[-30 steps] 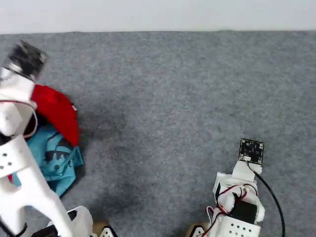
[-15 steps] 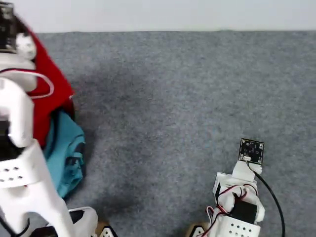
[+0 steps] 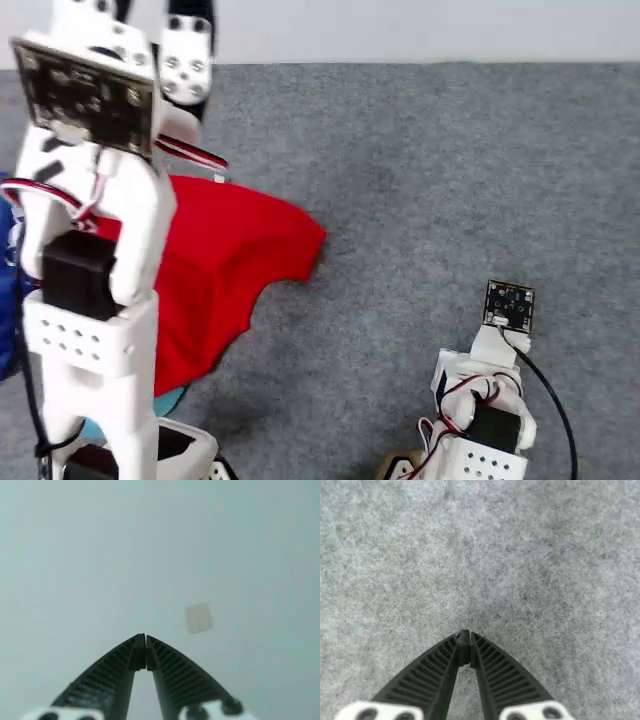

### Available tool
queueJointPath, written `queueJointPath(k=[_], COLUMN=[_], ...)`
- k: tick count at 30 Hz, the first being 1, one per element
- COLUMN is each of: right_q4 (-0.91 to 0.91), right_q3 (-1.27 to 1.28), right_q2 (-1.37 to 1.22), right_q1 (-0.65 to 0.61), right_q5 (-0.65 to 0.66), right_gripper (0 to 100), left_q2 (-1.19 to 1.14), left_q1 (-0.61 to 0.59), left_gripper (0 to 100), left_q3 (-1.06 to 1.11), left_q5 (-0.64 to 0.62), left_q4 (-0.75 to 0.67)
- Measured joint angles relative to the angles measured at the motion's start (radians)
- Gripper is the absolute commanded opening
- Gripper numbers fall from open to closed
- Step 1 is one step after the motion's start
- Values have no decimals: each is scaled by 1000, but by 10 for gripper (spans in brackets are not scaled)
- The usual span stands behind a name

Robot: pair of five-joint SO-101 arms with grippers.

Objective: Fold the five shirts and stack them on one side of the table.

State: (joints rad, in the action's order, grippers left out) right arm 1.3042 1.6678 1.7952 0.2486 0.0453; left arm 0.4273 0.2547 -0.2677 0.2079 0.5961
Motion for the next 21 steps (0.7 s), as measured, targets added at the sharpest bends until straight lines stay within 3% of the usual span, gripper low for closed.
queueJointPath(k=[4, 13, 21], right_q4=[0, 0, 0], right_q3=[0, 0, 0], right_q2=[0, 0, 0], right_q1=[0, 0, 0], right_q5=[0, 0, 0], right_gripper=[9, 9, 9], left_q2=[0, -5, -5], left_q1=[-6, -199, -221], left_gripper=[5, 5, 5], left_q3=[0, 17, 58], left_q5=[18, 23, 23], left_q4=[167, 792, 1103])
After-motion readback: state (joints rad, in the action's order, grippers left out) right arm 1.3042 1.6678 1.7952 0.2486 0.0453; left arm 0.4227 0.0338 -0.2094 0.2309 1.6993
